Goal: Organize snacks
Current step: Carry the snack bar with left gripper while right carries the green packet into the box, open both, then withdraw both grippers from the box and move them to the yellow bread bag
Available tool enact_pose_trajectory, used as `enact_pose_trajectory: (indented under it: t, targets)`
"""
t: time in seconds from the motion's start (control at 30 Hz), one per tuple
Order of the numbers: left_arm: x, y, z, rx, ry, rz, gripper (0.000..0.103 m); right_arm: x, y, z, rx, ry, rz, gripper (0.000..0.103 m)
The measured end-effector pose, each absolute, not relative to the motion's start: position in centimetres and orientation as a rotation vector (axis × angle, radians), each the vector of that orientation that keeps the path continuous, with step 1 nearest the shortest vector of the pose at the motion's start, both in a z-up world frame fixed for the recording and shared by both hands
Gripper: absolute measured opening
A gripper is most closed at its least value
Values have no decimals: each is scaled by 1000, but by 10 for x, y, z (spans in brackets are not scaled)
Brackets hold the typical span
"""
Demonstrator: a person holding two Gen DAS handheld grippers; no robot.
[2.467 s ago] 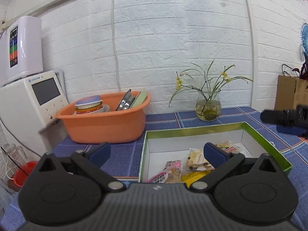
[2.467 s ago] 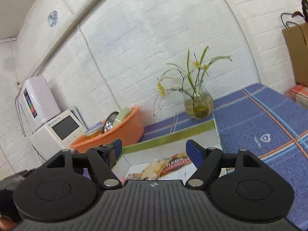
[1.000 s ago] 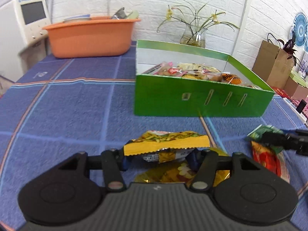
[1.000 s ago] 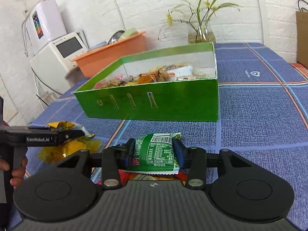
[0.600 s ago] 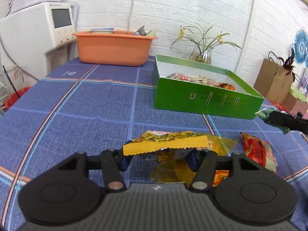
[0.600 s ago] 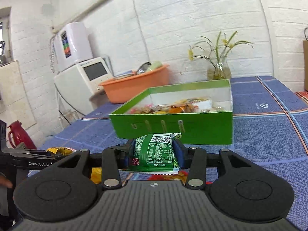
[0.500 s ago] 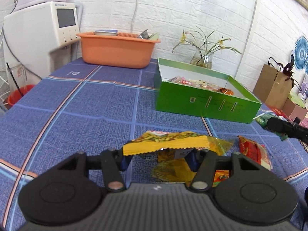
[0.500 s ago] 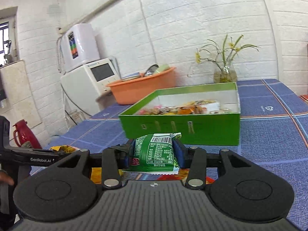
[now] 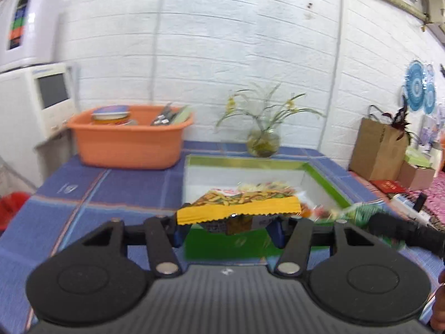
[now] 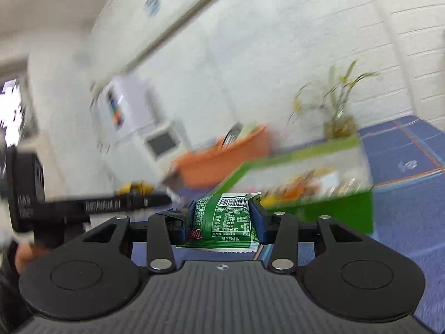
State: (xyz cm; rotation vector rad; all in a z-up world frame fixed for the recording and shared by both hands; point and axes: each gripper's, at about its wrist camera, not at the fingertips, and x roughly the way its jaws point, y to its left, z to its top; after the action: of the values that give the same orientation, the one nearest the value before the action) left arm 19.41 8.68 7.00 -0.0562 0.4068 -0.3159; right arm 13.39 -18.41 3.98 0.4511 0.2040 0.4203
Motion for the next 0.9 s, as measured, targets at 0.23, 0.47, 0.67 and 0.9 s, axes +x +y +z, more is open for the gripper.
enact_pose_trajectory:
  t: [0.23,0.47,0.67,0.9]
  targets:
    - [285,38,67,-89,454,-307,59,237,-207,48,685,407,288,74]
    - [314,43,39,-71,519,-246,59,252,-184,28,427,368,138,74]
    - [319,42,30,-54,529,-237,72,247,-184,25,361,326,105,103]
    - [310,42,41,-30,481,-210,102,244,-196,34,416,318,134,103]
